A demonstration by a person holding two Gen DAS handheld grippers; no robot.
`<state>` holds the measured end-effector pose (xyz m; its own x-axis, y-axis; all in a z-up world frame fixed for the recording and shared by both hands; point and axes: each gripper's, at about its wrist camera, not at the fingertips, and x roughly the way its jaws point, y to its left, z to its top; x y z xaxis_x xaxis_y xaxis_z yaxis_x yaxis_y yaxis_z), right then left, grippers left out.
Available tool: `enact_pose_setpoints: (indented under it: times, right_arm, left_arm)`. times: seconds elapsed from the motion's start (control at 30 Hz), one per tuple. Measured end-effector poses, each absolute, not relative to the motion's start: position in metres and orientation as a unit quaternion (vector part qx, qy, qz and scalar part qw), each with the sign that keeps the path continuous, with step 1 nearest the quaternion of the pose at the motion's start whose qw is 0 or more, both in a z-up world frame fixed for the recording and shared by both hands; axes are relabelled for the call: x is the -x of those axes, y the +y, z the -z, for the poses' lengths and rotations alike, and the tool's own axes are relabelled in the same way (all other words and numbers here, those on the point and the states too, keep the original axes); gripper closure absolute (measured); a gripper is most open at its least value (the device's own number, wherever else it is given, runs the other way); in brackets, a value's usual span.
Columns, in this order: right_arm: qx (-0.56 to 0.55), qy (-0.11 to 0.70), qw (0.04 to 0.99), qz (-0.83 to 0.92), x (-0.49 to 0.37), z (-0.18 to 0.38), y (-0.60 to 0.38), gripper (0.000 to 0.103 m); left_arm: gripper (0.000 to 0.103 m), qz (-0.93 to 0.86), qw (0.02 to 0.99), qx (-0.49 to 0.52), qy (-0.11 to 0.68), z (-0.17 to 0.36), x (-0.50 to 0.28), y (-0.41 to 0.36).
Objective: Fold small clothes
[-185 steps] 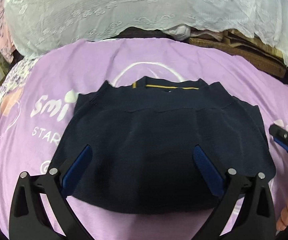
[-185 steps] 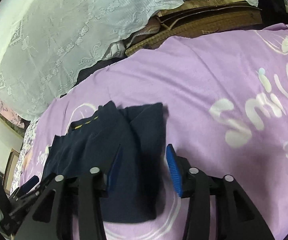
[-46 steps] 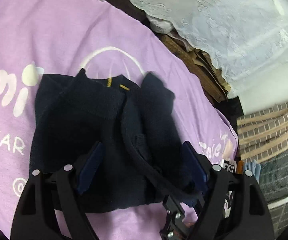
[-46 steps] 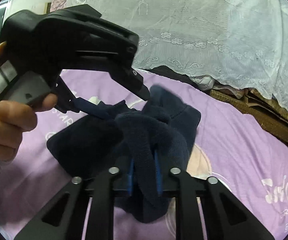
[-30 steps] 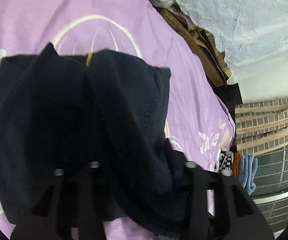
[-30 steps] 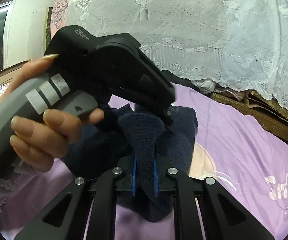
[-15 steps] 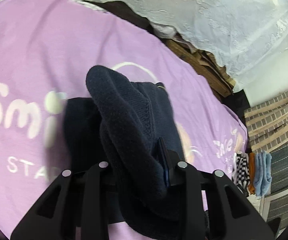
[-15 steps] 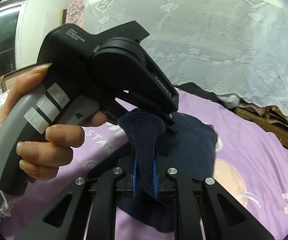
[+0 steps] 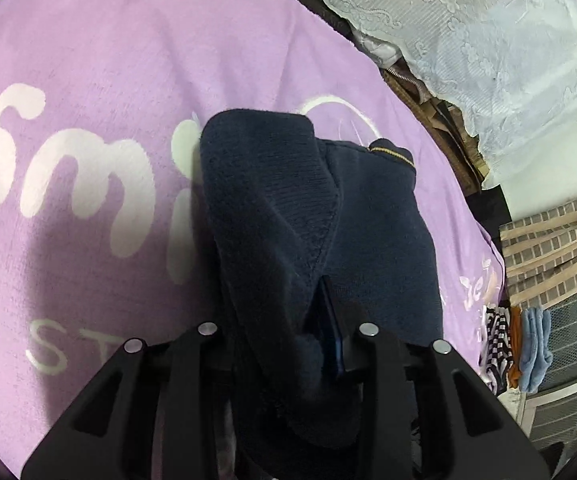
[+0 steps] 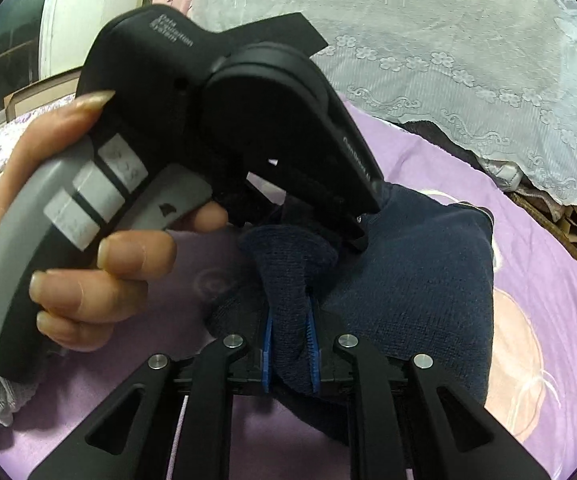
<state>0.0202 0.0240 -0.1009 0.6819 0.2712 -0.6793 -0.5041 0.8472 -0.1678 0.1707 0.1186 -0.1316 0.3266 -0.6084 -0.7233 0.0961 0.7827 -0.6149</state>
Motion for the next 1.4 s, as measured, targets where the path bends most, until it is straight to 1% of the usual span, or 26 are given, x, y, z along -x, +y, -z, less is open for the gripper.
enact_pose_setpoints:
  times: [0.07, 0.1, 0.13, 0.2, 0.33, 0.37, 0.4, 0.43, 0.47, 0.53, 0.63, 0.67, 0.73, 0.8, 0.87, 0.97, 1.03, 1.1, 1.17, 1.23, 1.27, 1.3, 1.4]
  right_arm:
    - [0.164, 0.337, 0.897, -0.232, -0.017, 0.097, 0.017, 0.08]
    - [0.155, 0.337, 0.897, -0.24, -0.019, 0.093, 0.011, 0.079]
    - [0.137, 0.338, 0.896, -0.253, -0.016, 0.087, 0.003, 0.078]
    - [0.11, 0.337, 0.895, -0.27, -0.011, 0.075, -0.014, 0.08]
    - [0.056, 0.317, 0.906, -0.276, -0.011, 0.05, -0.054, 0.08]
    - [0.043, 0.31, 0.914, -0.26, -0.019, 0.042, -0.066, 0.081]
    - [0.034, 0.31, 0.917, -0.25, -0.03, 0.038, -0.072, 0.083]
    - [0.02, 0.312, 0.92, -0.235, -0.042, 0.034, -0.078, 0.088]
    - [0.001, 0.317, 0.922, -0.222, -0.057, 0.032, -0.085, 0.091]
    - [-0.025, 0.331, 0.922, -0.201, -0.078, 0.034, -0.088, 0.092]
    - [-0.051, 0.377, 0.909, -0.168, -0.117, 0.058, -0.09, 0.094]
    - [-0.055, 0.397, 0.903, -0.157, -0.128, 0.072, -0.091, 0.095]
    - [-0.055, 0.413, 0.897, -0.146, -0.134, 0.092, -0.089, 0.096]
    - [-0.061, 0.408, 0.899, -0.147, -0.132, 0.099, -0.091, 0.096]
    - [-0.068, 0.406, 0.899, -0.147, -0.123, 0.091, -0.093, 0.097]
    - [-0.054, 0.37, 0.912, -0.166, -0.099, 0.073, -0.096, 0.095]
    - [-0.036, 0.345, 0.92, -0.181, -0.072, 0.062, -0.094, 0.095]
    - [-0.023, 0.339, 0.919, -0.199, -0.049, 0.06, -0.091, 0.095]
    - [-0.006, 0.348, 0.915, -0.204, -0.038, 0.068, -0.087, 0.095]
    - [0.006, 0.355, 0.914, -0.198, -0.029, 0.08, -0.088, 0.095]
    - [0.006, 0.355, 0.915, -0.193, -0.027, 0.087, -0.089, 0.095]
    - [0.007, 0.35, 0.917, -0.189, -0.024, 0.09, -0.091, 0.095]
    - [0.002, 0.352, 0.917, -0.189, -0.025, 0.09, -0.092, 0.095]
  left_arm:
    - [0.073, 0.228, 0.775, 0.253, 0.532, 0.13, -0.168, 0.124]
    - [0.073, 0.229, 0.774, 0.26, 0.53, 0.128, -0.166, 0.127]
    - [0.073, 0.229, 0.775, 0.264, 0.527, 0.126, -0.163, 0.129]
    - [0.069, 0.214, 0.789, 0.259, 0.515, 0.116, -0.155, 0.136]
    - [0.069, 0.191, 0.817, 0.248, 0.484, 0.095, -0.145, 0.144]
    - [0.068, 0.188, 0.825, 0.242, 0.475, 0.087, -0.144, 0.143]
    - [0.064, 0.181, 0.834, 0.229, 0.469, 0.081, -0.145, 0.139]
    - [0.062, 0.176, 0.84, 0.215, 0.465, 0.077, -0.145, 0.133]
    - [0.062, 0.173, 0.844, 0.204, 0.465, 0.074, -0.146, 0.128]
    - [0.062, 0.176, 0.844, 0.179, 0.474, 0.076, -0.152, 0.11]
    - [0.06, 0.158, 0.843, 0.151, 0.492, 0.093, -0.162, 0.1]
    - [0.06, 0.149, 0.838, 0.151, 0.503, 0.105, -0.168, 0.1]
    - [0.058, 0.142, 0.842, 0.146, 0.5, 0.115, -0.169, 0.101]
    - [0.058, 0.141, 0.853, 0.117, 0.489, 0.114, -0.164, 0.096]
    - [0.059, 0.133, 0.853, 0.121, 0.49, 0.108, -0.159, 0.098]
    - [0.06, 0.149, 0.856, 0.145, 0.474, 0.091, -0.139, 0.106]
    - [0.058, 0.152, 0.869, 0.122, 0.455, 0.076, -0.116, 0.106]
    - [0.052, 0.153, 0.872, 0.105, 0.452, 0.074, -0.099, 0.103]
    - [0.052, 0.149, 0.867, 0.084, 0.469, 0.088, -0.089, 0.099]
    - [0.045, 0.141, 0.858, 0.076, 0.488, 0.111, -0.087, 0.098]
    - [0.038, 0.137, 0.858, 0.08, 0.488, 0.118, -0.087, 0.098]
    - [0.036, 0.136, 0.863, 0.079, 0.48, 0.122, -0.084, 0.098]
    - [0.036, 0.13, 0.866, 0.072, 0.478, 0.121, -0.084, 0.096]
